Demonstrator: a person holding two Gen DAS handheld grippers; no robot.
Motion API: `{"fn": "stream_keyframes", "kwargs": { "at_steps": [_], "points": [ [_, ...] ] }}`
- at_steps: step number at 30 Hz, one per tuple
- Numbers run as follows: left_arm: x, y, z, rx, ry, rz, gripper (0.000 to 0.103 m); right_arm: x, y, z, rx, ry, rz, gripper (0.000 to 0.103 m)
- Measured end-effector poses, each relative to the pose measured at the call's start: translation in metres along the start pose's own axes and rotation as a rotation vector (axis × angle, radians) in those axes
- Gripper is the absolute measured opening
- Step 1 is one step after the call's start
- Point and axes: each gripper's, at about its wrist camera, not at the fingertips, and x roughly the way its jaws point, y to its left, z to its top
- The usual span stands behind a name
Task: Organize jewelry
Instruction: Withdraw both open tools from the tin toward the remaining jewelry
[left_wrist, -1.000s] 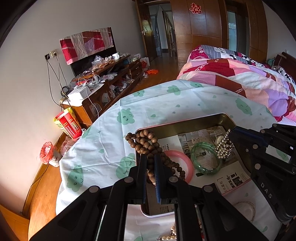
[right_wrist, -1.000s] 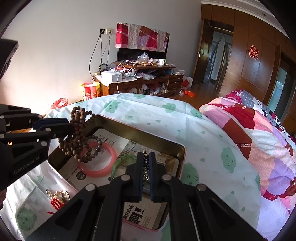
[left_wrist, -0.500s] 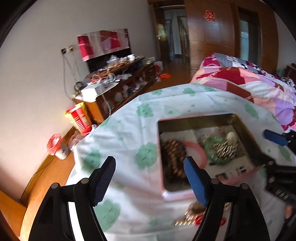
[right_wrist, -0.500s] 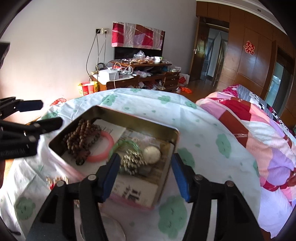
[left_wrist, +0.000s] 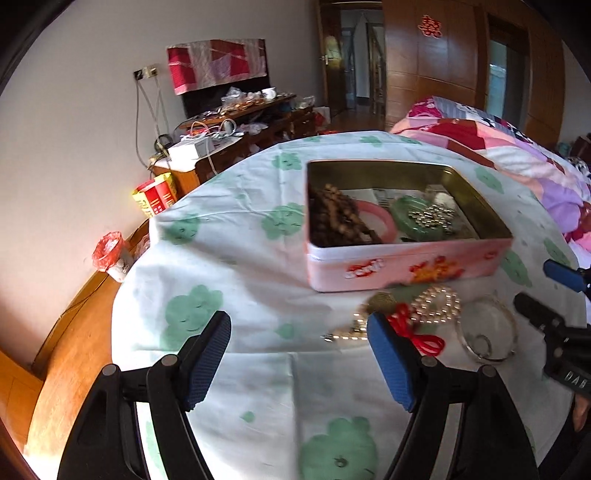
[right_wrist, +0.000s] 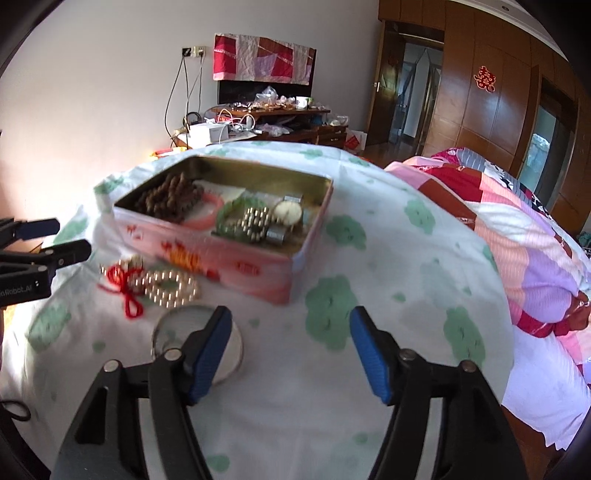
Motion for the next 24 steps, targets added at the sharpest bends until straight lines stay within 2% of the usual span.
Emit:
{"fn": "stream_keyframes", "kwargs": {
  "at_steps": [14,15,17,18,19,20,24],
  "points": [
    [0.012,-0.034,-0.003,0.082,0.015,-0.044,0.075,0.006,0.006,-0.012,-0.020,0.014,-0.022,0.073],
    [0.016,-0.036,-0.004,0.083,0.024,-0.054,0.071,0.006,0.007,-0.012,-0.023,0.015,-0.022,0.073],
    [0.021,-0.037,-0.005,0.083,0.050,-0.082,0.036,0.007,0.009,-0.013,-0.032,0.017,-0.025,0.073],
    [0.024,-0.036,-0.005,0.073,0.062,-0.117,0.028,0.007,0.009,-0.013,-0.034,0.018,-0.027,0.073],
    [0.022,-0.037,-0.006,0.071,0.062,-0.141,0.009,0.007,0.010,-0.013,-0.036,0.018,-0.028,0.073],
    [0.021,-0.038,-0.006,0.079,0.061,-0.150,0.000,0.007,0.010,-0.014,-0.036,0.018,-0.027,0.073],
    [0.010,-0.037,-0.005,0.073,0.031,-0.177,0.000,0.006,0.009,-0.014,-0.035,0.020,-0.030,0.073]
  ]
}}
